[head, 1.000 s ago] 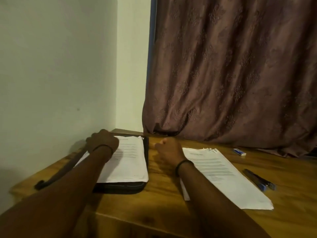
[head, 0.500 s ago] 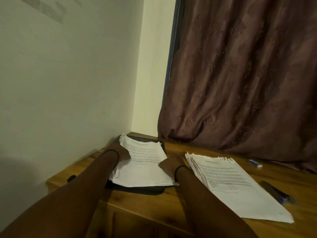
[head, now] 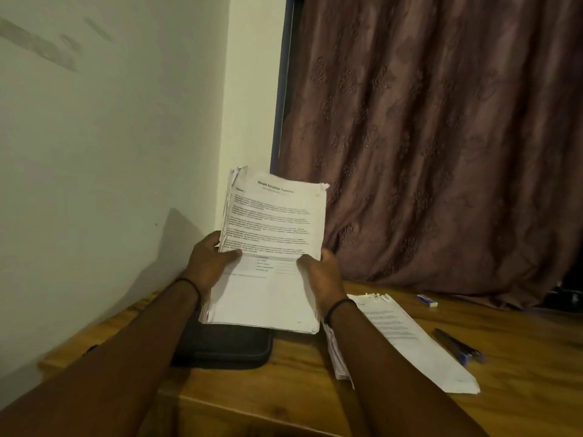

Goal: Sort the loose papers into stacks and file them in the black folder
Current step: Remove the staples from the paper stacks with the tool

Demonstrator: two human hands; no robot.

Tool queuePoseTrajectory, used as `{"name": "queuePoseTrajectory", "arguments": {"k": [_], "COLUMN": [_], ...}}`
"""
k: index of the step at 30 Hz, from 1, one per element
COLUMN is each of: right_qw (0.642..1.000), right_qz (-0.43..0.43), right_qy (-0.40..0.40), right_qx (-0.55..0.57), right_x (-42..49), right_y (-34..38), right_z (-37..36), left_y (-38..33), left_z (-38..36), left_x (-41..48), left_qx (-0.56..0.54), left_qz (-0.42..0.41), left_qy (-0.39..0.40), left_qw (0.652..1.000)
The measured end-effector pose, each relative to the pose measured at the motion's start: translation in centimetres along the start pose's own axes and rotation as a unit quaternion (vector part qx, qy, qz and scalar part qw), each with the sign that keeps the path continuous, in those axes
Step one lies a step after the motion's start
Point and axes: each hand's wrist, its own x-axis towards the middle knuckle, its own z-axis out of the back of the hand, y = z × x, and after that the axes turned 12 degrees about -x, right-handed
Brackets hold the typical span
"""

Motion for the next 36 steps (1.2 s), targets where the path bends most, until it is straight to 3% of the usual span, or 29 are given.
{"name": "queuePoseTrajectory", "arguments": {"k": [5, 10, 20, 25, 28, 30, 31, 33, 35, 36], "right_qw": [0.994, 0.988, 0.986, 0.990, 0.984, 0.960, 0.929, 0.824, 0.741, 0.745], "right_qz": [0.088, 0.124, 0.118, 0.129, 0.119, 0.106, 0.101, 0.098, 0.156, 0.196], "right_qy": [-0.067, -0.096, -0.117, -0.044, 0.012, 0.004, -0.033, -0.130, -0.216, -0.222], "right_qx": [-0.005, -0.003, -0.013, -0.030, -0.129, -0.258, -0.354, -0.542, -0.616, -0.598], "right_x": [-0.9, -1.9, -3.2, -1.3, -1.2, -0.2, 0.5, 1.7, 1.5, 0.8], "right_y": [1.6, 2.0, -0.8, 2.7, 5.6, 6.3, 6.1, 4.7, 2.1, 1.0], "right_z": [1.2, 2.9, 5.4, 8.8, 12.3, 14.9, 15.8, 16.5, 15.5, 14.4], "left_y": [-2.0, -2.6, -1.3, -4.0, -4.4, -3.0, -1.9, 0.9, 3.9, 5.4], "left_z": [-3.2, -4.9, -6.6, -8.6, -9.7, -10.7, -11.2, -12.3, -13.6, -14.1], "left_x": [-0.6, -1.4, -2.3, -0.6, 0.5, 0.5, 0.3, -0.6, -2.0, -2.6], "left_qx": [-0.063, -0.096, -0.056, -0.156, -0.194, -0.224, -0.240, -0.261, -0.280, -0.294], "left_qz": [-0.009, -0.022, -0.016, 0.025, 0.092, 0.156, 0.182, 0.224, 0.266, 0.286], "left_qy": [0.019, 0.029, 0.040, 0.053, 0.060, 0.071, 0.075, 0.071, 0.044, 0.031], "left_qw": [0.998, 0.995, 0.998, 0.986, 0.975, 0.960, 0.951, 0.936, 0.921, 0.912]}}
